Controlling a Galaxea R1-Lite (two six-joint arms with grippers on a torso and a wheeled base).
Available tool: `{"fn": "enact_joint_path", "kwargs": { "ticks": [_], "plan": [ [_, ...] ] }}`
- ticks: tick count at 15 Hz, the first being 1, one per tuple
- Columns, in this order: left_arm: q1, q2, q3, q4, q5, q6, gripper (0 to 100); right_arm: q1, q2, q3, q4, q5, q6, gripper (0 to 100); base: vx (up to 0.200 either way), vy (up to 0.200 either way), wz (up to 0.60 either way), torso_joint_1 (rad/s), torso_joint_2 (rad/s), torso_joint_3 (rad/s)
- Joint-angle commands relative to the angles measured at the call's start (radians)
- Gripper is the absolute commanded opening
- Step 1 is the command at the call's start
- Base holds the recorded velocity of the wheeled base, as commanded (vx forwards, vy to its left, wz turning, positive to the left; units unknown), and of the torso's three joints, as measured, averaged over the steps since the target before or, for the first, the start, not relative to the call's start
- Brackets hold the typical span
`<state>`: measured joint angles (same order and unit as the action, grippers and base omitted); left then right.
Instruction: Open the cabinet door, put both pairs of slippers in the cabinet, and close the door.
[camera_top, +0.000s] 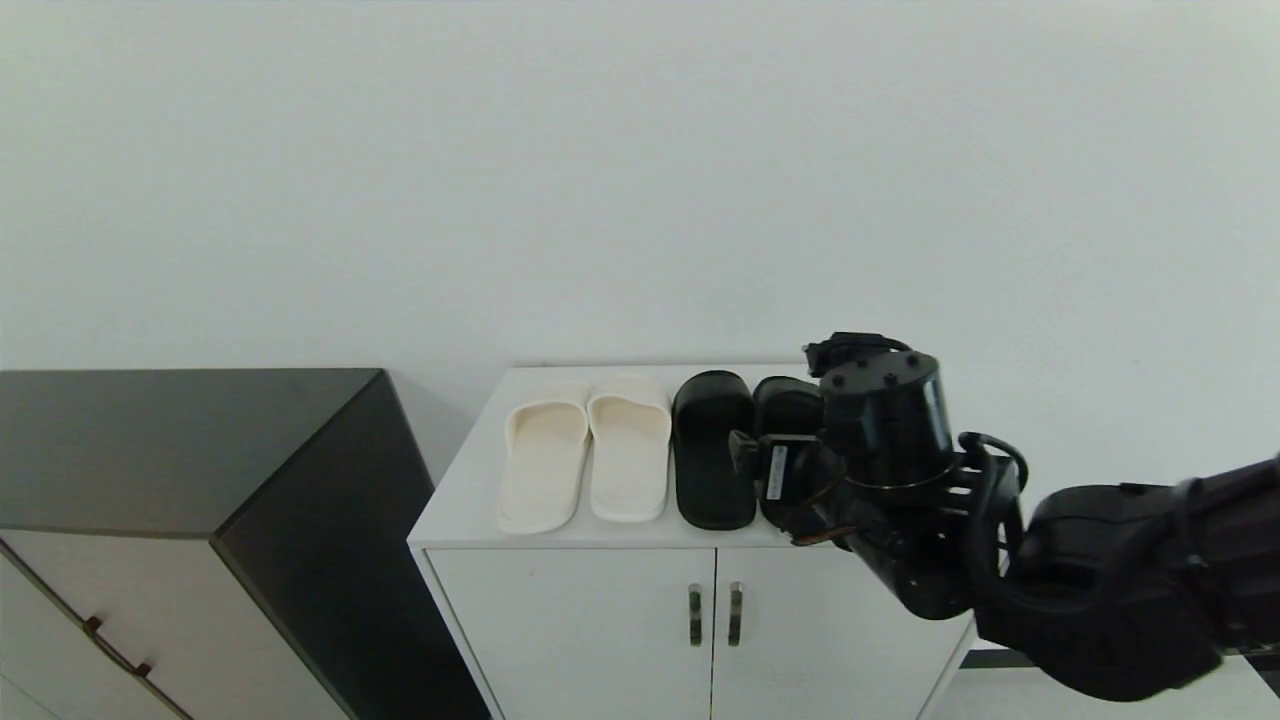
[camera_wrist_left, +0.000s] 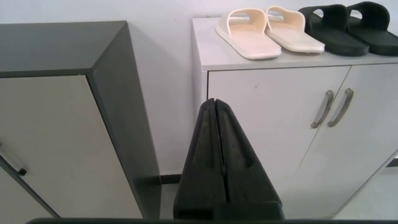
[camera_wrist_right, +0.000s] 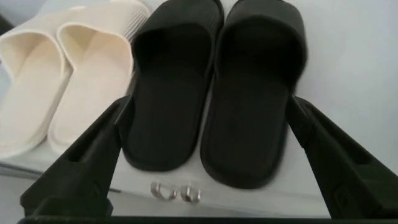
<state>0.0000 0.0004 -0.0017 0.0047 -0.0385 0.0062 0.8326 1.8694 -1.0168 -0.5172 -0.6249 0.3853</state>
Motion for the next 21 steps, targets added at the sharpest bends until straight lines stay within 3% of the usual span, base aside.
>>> {"fn": "enact_joint_path", "kwargs": {
  "ticks": [1,8,18,19,21],
  "plan": [
    [0.000,0.001,0.000,0.000,0.000,0.000,0,-0.018,0.154,-0.111,0.000,-0.049,0.000,100,0.000,0.000,0.00,0.000,0.00,0.000],
    [0.000,0.001,0.000,0.000,0.000,-0.002,0,-0.115,0.326,-0.298,-0.001,-0.050,-0.097,100,0.000,0.000,0.00,0.000,0.00,0.000],
    [0.000,0.001,0.000,0.000,0.000,-0.002,0,-0.165,0.471,-0.506,0.005,-0.049,-0.169,100,0.000,0.000,0.00,0.000,0.00,0.000],
    [0.000,0.001,0.000,0.000,0.000,-0.002,0,-0.165,0.475,-0.508,0.005,-0.049,-0.169,0,0.000,0.000,0.00,0.000,0.00,0.000],
    [0.000,0.001,0.000,0.000,0.000,0.000,0,-0.165,0.473,-0.506,0.002,-0.050,-0.167,0,0.000,0.000,0.00,0.000,0.00,0.000]
  ]
}}
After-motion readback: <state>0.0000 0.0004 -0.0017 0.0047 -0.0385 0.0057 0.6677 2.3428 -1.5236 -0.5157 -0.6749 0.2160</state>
